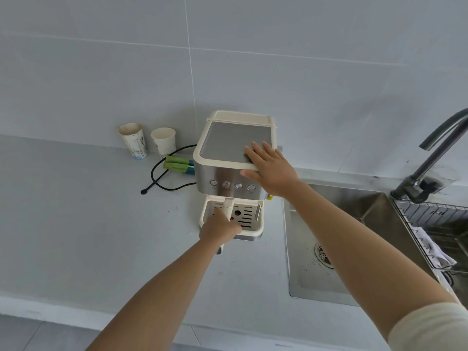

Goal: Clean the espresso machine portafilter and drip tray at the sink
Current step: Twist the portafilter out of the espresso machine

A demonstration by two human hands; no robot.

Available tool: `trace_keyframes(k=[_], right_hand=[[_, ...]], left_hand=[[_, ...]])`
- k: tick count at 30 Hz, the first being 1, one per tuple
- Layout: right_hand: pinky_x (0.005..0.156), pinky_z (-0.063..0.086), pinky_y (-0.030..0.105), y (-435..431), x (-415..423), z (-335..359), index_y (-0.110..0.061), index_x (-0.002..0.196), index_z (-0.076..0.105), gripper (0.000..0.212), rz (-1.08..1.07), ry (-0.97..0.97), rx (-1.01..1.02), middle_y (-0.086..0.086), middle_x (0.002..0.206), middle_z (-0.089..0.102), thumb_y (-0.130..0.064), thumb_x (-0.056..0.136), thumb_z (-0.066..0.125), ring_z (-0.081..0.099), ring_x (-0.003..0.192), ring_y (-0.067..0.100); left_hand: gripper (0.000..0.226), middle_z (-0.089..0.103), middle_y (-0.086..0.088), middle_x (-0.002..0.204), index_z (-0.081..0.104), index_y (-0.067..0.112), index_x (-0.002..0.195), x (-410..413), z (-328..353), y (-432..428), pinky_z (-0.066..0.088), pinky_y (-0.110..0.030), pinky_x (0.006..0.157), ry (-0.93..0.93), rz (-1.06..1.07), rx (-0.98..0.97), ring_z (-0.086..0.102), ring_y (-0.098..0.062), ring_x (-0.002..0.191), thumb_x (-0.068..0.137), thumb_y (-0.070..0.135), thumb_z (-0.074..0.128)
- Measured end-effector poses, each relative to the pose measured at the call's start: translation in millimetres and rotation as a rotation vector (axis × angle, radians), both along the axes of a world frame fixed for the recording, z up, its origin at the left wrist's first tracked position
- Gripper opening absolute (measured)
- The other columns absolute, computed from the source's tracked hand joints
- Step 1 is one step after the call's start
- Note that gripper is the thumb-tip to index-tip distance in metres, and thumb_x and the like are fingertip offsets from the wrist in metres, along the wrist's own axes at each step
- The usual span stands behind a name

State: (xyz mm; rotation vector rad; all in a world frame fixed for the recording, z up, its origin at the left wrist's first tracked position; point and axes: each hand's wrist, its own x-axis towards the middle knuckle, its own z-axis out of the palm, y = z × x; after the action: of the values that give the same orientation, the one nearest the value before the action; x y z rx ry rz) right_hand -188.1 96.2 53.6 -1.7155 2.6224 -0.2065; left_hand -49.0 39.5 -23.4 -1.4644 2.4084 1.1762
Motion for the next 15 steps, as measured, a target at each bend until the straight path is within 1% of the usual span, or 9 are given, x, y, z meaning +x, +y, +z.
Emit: trace_keyframes(k=[1,3,5,6,8,11,12,15], right_hand=[[0.117,0.003,0.036,0.3,-0.2,-0.4,-0.020,0.149,0.012,0.062,0.005,0.011,-0.016,0.001,0.158,0.009,-0.048,0.096,0.029,0.002,0.146,0.023],[0.114,0.012,0.036,-0.4,-1.7,-2.0,-0.017,0.146,0.023,0.060,0.030,0.070,-0.061,0.004,0.154,0.024,-0.047,0.096,0.032,0.017,0.142,0.026],[0.108,0.021,0.036,-2.1,-3.6,-4.4,-0.014,0.140,0.036,0.063,0.051,0.108,-0.110,0.005,0.145,0.038,-0.055,0.092,0.032,0.031,0.131,0.028],[0.105,0.025,0.037,-2.7,-3.5,-5.3,-0.013,0.137,0.040,0.069,0.054,0.101,-0.132,0.005,0.141,0.042,-0.060,0.088,0.027,0.035,0.128,0.028],[0.102,0.030,0.038,-3.7,-5.0,-8.1,-0.012,0.132,0.046,0.079,0.065,0.091,-0.167,0.005,0.135,0.048,-0.064,0.080,0.016,0.041,0.121,0.029],[0.098,0.038,0.044,-4.5,-7.9,-11.2,-0.009,0.125,0.053,0.082,0.085,0.077,-0.218,0.007,0.122,0.057,-0.069,0.081,0.018,0.049,0.109,0.031],[0.096,0.039,0.045,-4.7,-8.6,-12.2,-0.009,0.123,0.055,0.086,0.086,0.070,-0.231,0.007,0.119,0.058,-0.072,0.081,0.014,0.050,0.106,0.031],[0.094,0.040,0.045,-4.9,-8.7,-12.3,-0.009,0.123,0.056,0.091,0.080,0.049,-0.214,0.007,0.118,0.059,-0.072,0.081,0.006,0.051,0.104,0.032]], left_hand=[[0.057,0.056,-0.007,0.116,0.030,0.009,0.132,-0.6,-0.8,1.5,0.040,-0.031,0.077,-0.002,0.000,-0.035,0.054,-0.028,0.109,0.082,0.018,0.057],[0.055,0.057,-0.008,0.120,0.028,0.007,0.133,-1.9,-4.9,3.9,0.042,-0.033,0.077,-0.018,-0.013,-0.134,0.054,-0.030,0.111,0.084,0.012,0.053],[0.057,0.057,-0.010,0.122,0.024,0.005,0.137,-2.5,-10.3,5.1,0.045,-0.035,0.079,-0.034,-0.035,-0.232,0.054,-0.031,0.113,0.086,0.006,0.048],[0.058,0.057,-0.010,0.124,0.021,0.005,0.140,-2.2,-11.7,5.5,0.045,-0.036,0.081,-0.039,-0.052,-0.267,0.054,-0.032,0.114,0.087,0.004,0.045],[0.060,0.055,-0.011,0.129,0.016,0.004,0.144,-1.8,-14.1,4.7,0.045,-0.039,0.087,-0.046,-0.089,-0.307,0.053,-0.032,0.117,0.089,0.002,0.042],[0.055,0.054,-0.012,0.130,0.018,0.003,0.142,-1.1,-14.9,3.0,0.046,-0.039,0.089,-0.050,-0.124,-0.322,0.054,-0.032,0.117,0.091,0.002,0.040],[0.055,0.053,-0.013,0.130,0.018,0.003,0.142,-0.9,-15.1,2.6,0.046,-0.039,0.089,-0.050,-0.129,-0.325,0.053,-0.032,0.117,0.092,0.002,0.040],[0.057,0.052,-0.014,0.131,0.015,0.004,0.144,-0.7,-16.2,1.3,0.046,-0.040,0.091,-0.055,-0.151,-0.325,0.053,-0.032,0.118,0.092,0.003,0.039]])
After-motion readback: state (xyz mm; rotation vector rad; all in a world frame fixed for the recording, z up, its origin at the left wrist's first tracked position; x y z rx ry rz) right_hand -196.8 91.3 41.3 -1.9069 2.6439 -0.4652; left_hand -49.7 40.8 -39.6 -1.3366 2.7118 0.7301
